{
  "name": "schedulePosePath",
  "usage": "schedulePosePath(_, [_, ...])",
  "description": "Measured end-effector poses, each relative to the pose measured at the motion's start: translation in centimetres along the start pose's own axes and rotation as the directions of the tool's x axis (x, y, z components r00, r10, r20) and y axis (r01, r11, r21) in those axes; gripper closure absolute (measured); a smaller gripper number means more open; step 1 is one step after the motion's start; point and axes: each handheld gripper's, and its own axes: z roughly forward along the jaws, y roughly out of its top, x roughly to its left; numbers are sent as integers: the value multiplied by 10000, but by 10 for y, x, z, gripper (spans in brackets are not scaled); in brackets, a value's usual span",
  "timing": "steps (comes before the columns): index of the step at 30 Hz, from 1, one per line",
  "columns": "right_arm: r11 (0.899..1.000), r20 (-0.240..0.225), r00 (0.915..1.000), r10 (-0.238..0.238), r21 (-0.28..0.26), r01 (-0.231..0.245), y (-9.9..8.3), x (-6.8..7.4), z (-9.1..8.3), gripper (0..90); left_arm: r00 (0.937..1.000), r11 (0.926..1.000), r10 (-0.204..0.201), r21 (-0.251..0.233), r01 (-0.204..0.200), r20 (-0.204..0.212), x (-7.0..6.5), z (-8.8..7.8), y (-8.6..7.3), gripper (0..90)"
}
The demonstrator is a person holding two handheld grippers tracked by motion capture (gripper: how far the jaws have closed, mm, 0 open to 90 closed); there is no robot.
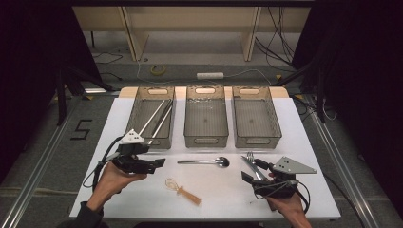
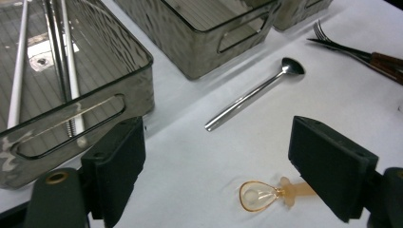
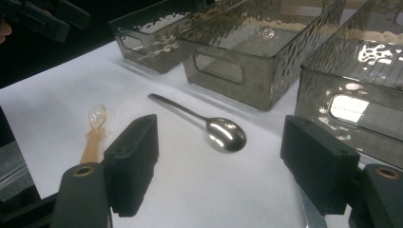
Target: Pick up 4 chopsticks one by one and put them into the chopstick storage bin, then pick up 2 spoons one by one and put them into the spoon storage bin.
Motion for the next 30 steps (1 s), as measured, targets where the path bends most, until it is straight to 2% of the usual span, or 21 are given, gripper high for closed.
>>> schedulePosePath(6, [10000, -56, 10000, -22, 46, 22, 0, 3, 0, 298, 9998, 9992, 192, 346, -193, 38, -7, 6, -8, 195])
schedulePosePath(13, [9998, -229, 9997, -95, 153, 98, 0, 10, 2, 298, 9998, 9988, 149, 455, -156, 165, -12, 11, -19, 193])
schedulePosePath(20, [9982, -564, 9980, -275, 522, 305, 1, 25, 10, 297, 9996, 9989, 176, 420, -185, 207, -17, 10, -30, 189])
schedulePosePath(30, [9943, -1152, 9920, -517, 865, 619, 2, 44, 24, 297, 9988, 9985, -383, -368, 393, 296, -12, 3, -41, 187])
